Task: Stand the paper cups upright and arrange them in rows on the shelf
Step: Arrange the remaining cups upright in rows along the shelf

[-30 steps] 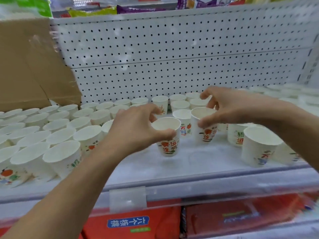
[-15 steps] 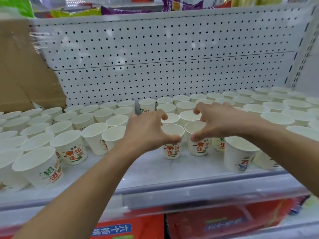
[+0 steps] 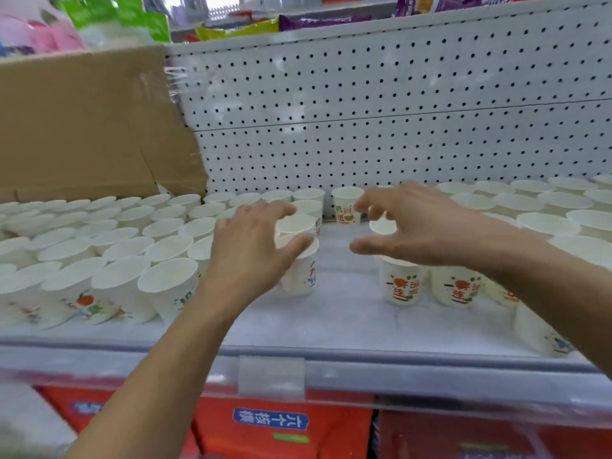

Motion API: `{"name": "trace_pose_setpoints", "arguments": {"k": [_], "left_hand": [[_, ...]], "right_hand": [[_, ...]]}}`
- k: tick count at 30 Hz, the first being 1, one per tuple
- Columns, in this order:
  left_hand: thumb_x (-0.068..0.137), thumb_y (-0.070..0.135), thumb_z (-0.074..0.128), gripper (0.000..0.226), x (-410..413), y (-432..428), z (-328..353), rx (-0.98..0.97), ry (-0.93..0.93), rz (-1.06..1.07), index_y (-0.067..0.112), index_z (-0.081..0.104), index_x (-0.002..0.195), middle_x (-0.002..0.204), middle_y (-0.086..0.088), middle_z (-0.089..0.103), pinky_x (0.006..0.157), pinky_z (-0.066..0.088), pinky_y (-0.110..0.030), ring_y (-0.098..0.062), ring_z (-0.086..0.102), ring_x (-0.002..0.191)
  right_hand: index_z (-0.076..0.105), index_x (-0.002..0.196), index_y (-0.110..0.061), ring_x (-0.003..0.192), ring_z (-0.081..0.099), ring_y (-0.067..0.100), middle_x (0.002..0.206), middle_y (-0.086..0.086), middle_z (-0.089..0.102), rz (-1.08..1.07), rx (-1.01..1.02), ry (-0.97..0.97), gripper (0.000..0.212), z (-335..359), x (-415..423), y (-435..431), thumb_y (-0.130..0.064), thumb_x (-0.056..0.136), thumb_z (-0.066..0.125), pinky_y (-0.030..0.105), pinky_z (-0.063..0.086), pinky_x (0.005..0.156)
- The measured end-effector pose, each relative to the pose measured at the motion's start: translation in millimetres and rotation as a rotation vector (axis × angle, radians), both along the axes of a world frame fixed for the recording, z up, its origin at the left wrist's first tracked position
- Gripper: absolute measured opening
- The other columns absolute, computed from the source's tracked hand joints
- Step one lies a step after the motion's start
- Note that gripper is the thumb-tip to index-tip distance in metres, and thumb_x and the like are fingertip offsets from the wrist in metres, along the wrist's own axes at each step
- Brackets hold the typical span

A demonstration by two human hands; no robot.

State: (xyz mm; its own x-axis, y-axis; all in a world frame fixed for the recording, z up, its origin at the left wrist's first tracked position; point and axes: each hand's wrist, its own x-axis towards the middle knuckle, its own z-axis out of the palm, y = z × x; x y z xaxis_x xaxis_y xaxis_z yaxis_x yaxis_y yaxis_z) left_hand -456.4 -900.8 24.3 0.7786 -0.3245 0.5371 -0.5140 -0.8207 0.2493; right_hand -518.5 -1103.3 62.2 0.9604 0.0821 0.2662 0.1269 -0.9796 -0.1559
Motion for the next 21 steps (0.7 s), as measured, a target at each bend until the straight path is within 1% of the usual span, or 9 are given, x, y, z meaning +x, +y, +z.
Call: {"name": "trace_pose_setpoints", "arguments": {"k": [2, 4, 6, 8, 11, 14, 16, 18, 21], "left_hand": [[0.086, 0.055, 0.057, 0.053, 18.9, 31.3, 6.2, 0.084, 0.052, 0.1, 0.033, 0.05, 0.133, 0.132, 0.007, 0.058, 0.1, 0.031, -0.041, -0.019, 0.048, 0.124], [0.083, 0.056, 0.062, 0.061, 36.3, 46.2, 13.7, 0.225, 0.151, 0.128, 0.032, 0.047, 0.136, 0.133, 0.006, 0.057, 0.105, 0.03, -0.042, -0.02, 0.048, 0.125], [0.076, 0.058, 0.068, 0.071, 48.5, 48.6, 19.5, 0.319, 0.247, 0.077, 0.031, 0.045, 0.137, 0.133, 0.007, 0.057, 0.106, 0.028, -0.041, -0.019, 0.047, 0.124], [0.069, 0.059, 0.074, 0.08, 58.9, 47.0, 24.0, 0.352, 0.35, 0.024, 0.03, 0.045, 0.138, 0.133, 0.008, 0.057, 0.107, 0.028, -0.041, -0.018, 0.048, 0.124], [0.065, 0.062, 0.076, 0.087, 71.1, 42.9, 27.3, 0.403, 0.424, 0.005, 0.028, 0.044, 0.138, 0.133, 0.008, 0.057, 0.108, 0.031, -0.044, -0.018, 0.05, 0.122], [0.066, 0.061, 0.076, 0.079, 77.3, 40.2, 27.2, 0.421, 0.431, -0.026, 0.03, 0.047, 0.133, 0.128, 0.009, 0.059, 0.105, 0.035, -0.044, -0.016, 0.052, 0.116], [0.066, 0.058, 0.077, 0.073, 77.4, 42.9, 27.9, 0.402, 0.429, -0.05, 0.034, 0.049, 0.129, 0.122, 0.01, 0.061, 0.104, 0.036, -0.045, -0.015, 0.054, 0.11], [0.064, 0.055, 0.08, 0.071, 72.5, 49.0, 31.3, 0.33, 0.41, -0.068, 0.036, 0.05, 0.126, 0.117, 0.013, 0.061, 0.103, 0.037, -0.047, -0.013, 0.055, 0.106], [0.063, 0.053, 0.081, 0.067, 52.6, 56.6, 36.9, 0.19, 0.327, -0.103, 0.039, 0.053, 0.122, 0.106, 0.02, 0.061, 0.1, 0.039, -0.048, -0.007, 0.057, 0.1]], "right_hand": [[0.049, 0.131, -0.029, 0.113, 0.052, 0.016, 0.127, -0.007, 0.057, 0.073, 0.065, 0.072, 0.061, -0.9, 18.8, 24.7, -0.058, 0.08, 0.065, 0.035, 0.043, 0.094], [0.048, 0.134, -0.024, 0.115, 0.052, 0.016, 0.129, -0.005, 0.055, 0.096, 0.088, 0.128, 0.067, -3.5, 36.6, 44.2, -0.057, 0.079, 0.067, 0.033, 0.043, 0.093], [0.048, 0.134, -0.021, 0.113, 0.053, 0.019, 0.127, -0.002, 0.057, 0.076, 0.062, 0.17, 0.073, -7.1, 51.0, 59.1, -0.06, 0.075, 0.068, 0.033, 0.045, 0.091], [0.048, 0.13, -0.019, 0.11, 0.054, 0.021, 0.124, -0.001, 0.058, 0.049, 0.025, 0.205, 0.075, -9.3, 60.2, 69.6, -0.062, 0.072, 0.069, 0.036, 0.048, 0.091], [0.048, 0.129, -0.018, 0.107, 0.055, 0.02, 0.123, -0.001, 0.059, 0.012, -0.004, 0.225, 0.075, -9.9, 67.1, 78.4, -0.06, 0.072, 0.07, 0.035, 0.05, 0.088], [0.046, 0.131, -0.019, 0.108, 0.055, 0.02, 0.125, -0.002, 0.058, 0.0, -0.013, 0.228, 0.074, -10.8, 69.6, 83.0, -0.056, 0.072, 0.072, 0.034, 0.048, 0.088], [0.046, 0.13, -0.019, 0.108, 0.054, 0.02, 0.124, -0.002, 0.058, -0.001, -0.022, 0.211, 0.072, -9.0, 66.5, 84.0, -0.055, 0.073, 0.071, 0.031, 0.042, 0.084], [0.047, 0.127, -0.021, 0.103, 0.052, 0.02, 0.119, -0.002, 0.058, -0.019, -0.002, 0.169, 0.069, -2.3, 58.0, 79.8, -0.056, 0.074, 0.07, 0.032, 0.038, 0.08], [0.047, 0.128, -0.026, 0.099, 0.053, 0.018, 0.11, -0.008, 0.056, -0.065, 0.138, 0.104, 0.071, 15.1, 34.4, 58.2, -0.062, 0.07, 0.07, 0.033, 0.043, 0.079]]}}
